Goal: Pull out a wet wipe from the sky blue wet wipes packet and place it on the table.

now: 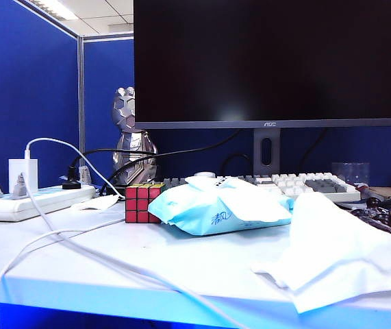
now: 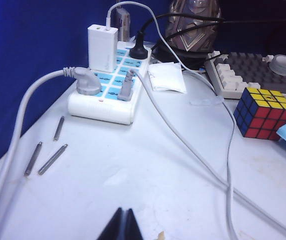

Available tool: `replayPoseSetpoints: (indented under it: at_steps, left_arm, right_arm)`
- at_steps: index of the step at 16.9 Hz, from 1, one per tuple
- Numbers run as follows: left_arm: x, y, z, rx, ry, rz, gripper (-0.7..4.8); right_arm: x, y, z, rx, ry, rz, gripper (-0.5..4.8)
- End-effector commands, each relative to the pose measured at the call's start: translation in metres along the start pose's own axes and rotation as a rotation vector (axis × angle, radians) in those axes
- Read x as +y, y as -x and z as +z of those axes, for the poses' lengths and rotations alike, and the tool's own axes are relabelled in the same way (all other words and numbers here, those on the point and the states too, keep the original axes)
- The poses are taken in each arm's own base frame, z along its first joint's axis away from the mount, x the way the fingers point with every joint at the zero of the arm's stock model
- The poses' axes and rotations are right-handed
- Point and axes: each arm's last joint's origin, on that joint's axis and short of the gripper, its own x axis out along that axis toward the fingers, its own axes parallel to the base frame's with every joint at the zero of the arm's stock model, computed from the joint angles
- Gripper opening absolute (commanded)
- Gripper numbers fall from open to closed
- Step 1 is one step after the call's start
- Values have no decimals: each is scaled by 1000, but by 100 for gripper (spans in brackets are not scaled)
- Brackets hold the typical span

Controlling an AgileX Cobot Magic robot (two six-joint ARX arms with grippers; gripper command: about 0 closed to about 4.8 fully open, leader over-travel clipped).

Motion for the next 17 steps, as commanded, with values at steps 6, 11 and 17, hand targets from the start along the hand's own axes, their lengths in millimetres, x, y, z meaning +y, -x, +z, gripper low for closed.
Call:
replayPoseSetpoints:
  at_steps: [6, 11, 17]
  left_arm:
    - [0, 0, -1, 5, 2, 1, -1]
    - [0, 0, -1, 5, 2, 1, -1]
    - [0, 0, -1, 5, 2, 1, -1]
  right_arm:
    - [2, -8, -50, 130, -97, -93, -1]
    - [8, -8, -88, 287, -135, -77, -1]
    - [10, -6, -98, 364, -143, -69, -1]
